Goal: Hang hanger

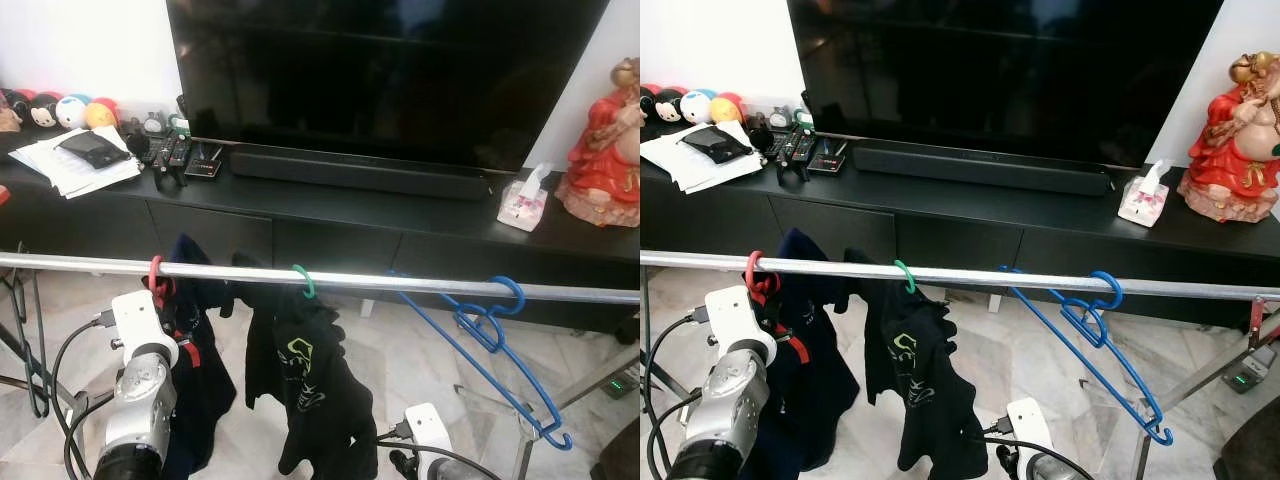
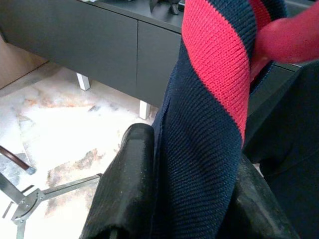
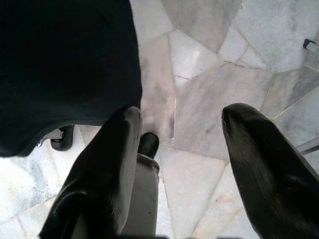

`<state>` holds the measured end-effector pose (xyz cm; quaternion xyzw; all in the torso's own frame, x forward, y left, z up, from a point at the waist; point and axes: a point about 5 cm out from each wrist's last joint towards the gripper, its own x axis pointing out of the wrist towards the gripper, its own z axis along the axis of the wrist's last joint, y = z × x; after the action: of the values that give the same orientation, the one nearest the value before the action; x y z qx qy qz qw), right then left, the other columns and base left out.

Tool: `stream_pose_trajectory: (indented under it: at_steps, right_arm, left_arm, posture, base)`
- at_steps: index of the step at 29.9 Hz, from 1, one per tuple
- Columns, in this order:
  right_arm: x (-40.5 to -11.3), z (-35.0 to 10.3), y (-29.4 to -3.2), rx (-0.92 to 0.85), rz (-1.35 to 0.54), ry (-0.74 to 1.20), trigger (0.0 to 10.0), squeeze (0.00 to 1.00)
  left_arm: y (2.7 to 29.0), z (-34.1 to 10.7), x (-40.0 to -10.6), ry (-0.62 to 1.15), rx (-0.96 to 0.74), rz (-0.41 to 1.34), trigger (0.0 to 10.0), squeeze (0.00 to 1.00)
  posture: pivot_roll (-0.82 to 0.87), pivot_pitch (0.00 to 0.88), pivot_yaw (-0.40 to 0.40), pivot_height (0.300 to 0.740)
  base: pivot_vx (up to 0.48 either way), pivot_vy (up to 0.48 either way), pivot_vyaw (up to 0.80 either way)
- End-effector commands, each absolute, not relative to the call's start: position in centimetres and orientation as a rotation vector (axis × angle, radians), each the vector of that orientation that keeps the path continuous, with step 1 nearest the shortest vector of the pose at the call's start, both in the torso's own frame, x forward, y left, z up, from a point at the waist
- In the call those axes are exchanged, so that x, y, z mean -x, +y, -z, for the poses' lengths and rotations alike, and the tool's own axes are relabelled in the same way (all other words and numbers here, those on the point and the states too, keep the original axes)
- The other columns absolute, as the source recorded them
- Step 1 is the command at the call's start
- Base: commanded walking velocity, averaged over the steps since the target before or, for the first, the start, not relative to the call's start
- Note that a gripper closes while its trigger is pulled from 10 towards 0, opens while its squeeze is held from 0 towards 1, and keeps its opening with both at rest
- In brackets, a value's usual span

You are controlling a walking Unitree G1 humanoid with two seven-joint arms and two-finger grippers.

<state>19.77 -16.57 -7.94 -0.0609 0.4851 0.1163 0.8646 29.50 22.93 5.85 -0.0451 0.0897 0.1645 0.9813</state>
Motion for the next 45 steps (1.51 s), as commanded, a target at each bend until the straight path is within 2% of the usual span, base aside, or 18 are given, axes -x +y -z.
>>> stream_pose_trajectory:
  at_steps: [1, 2, 3, 4, 5, 6, 7, 13, 23, 29, 33, 34, 35, 36, 45]
  right_arm:
    - [-19.8, 7.9, -16.8, 0.138, -0.241, 1.018, 10.0, 0.0]
    - [-19.8, 7.9, -16.8, 0.138, -0.241, 1.018, 10.0, 0.0]
    - [-19.8, 7.9, -16.9, 0.138, -0.241, 1.019, 10.0, 0.0]
    - [-19.8, 7.9, -16.9, 0.138, -0.241, 1.019, 10.0, 0.0]
    - [-19.8, 7.9, -16.9, 0.139, -0.241, 1.019, 10.0, 0.0]
    - [-19.8, 7.9, -16.8, 0.139, -0.242, 1.019, 10.0, 0.0]
    - [-19.8, 7.9, -16.8, 0.138, -0.242, 1.019, 10.0, 0.0]
    - [-19.8, 7.9, -16.8, 0.136, -0.241, 1.017, 10.0, 0.0]
    - [-19.8, 7.9, -16.9, 0.133, -0.236, 1.016, 10.0, 0.0]
    - [-19.8, 7.9, -16.9, 0.13, -0.231, 1.015, 10.0, 0.0]
    - [-19.8, 7.9, -16.9, 0.12, -0.222, 1.014, 10.0, 0.0]
    - [-19.7, 7.9, -16.9, 0.118, -0.219, 1.014, 10.0, 0.0]
    - [-19.7, 7.9, -16.9, 0.118, -0.219, 1.014, 10.0, 0.0]
    - [-19.7, 7.9, -16.9, 0.116, -0.212, 1.013, 10.0, 0.0]
    - [-19.5, 8.1, -17.1, 0.088, -0.157, 1.021, 10.0, 0.0]
  left_arm:
    - [22.6, -4.4, -28.6, 0.24, 0.081, -0.334, 10.0, 0.0]
    - [22.8, -4.6, -28.5, 0.231, 0.087, -0.343, 10.0, 0.0]
    - [23.1, -4.9, -28.4, 0.206, 0.093, -0.373, 10.0, 0.4]
    - [23.1, -4.9, -28.4, 0.206, 0.093, -0.373, 10.0, 0.4]
    - [23.2, -5.0, -28.3, 0.199, 0.093, -0.378, 10.0, 0.8]
    - [23.3, -5.1, -28.3, 0.193, 0.093, -0.38, 10.0, 0.94]
    - [23.3, -5.3, -28.2, 0.184, 0.088, -0.378, 10.0, 1.0]
    - [23.2, -5.7, -27.8, 0.15, 0.078, -0.361, 10.0, 1.0]
    - [22.3, -7.2, -25.6, 0.033, 0.031, -0.327, 10.0, 1.0]
    - [20.7, -9.1, -24.7, -0.062, -0.059, -0.236, 10.0, 1.0]
    - [19.6, -8.7, -23.5, -0.039, -0.077, -0.138, 10.0, 1.0]
    - [19.5, -8.5, -23.3, -0.033, -0.078, -0.13, 10.0, 0.87]
    - [19.5, -8.5, -23.3, -0.033, -0.078, -0.13, 10.0, 0.87]
    - [19.4, -8.2, -22.8, -0.021, -0.099, -0.112, 10.0, 0.0]
    - [19.1, -7.9, -21.7, 0.002, -0.146, -0.079, 10.0, 0.0]
  posture:
    - [0.0, 0.0, -0.074, 0.74]
    - [0.0, 0.0, -0.074, 0.74]
    - [0.0, 0.0, -0.074, 0.74]
    - [0.0, 0.0, -0.074, 0.74]
    - [0.0, 0.0, -0.074, 0.74]
    - [0.0, 0.0, -0.074, 0.74]
    - [0.0, 0.0, -0.074, 0.74]
    - [0.0, 0.0, -0.074, 0.74]
    - [0.0, 0.0, -0.074, 0.74]
    - [0.0, 0.0, -0.072, 0.74]
    - [0.0, 0.0, -0.067, 0.74]
    - [0.0, 0.0, -0.066, 0.74]
    - [0.0, 0.0, -0.066, 0.74]
    - [0.0, 0.0, -0.065, 0.74]
    - [0.01, 0.0, -0.066, 0.74]
  base:
    - [0.0, 0.0, 0.0]
    - [0.0, 0.0, 0.0]
    - [0.0, 0.0, 0.0]
    - [0.0, 0.0, 0.0]
    - [0.0, 0.0, 0.0]
    - [0.0, 0.0, 0.0]
    - [0.0, 0.0, 0.0]
    - [0.0, 0.0, 0.0]
    - [0.0, 0.0, 0.0]
    - [0.0, 0.0, 0.0]
    - [0.0, 0.0, 0.0]
    - [0.0, 0.0, 0.0]
    - [0.0, 0.0, 0.0]
    - [0.0, 0.0, 0.0]
    - [0.0, 0.0, 0.0]
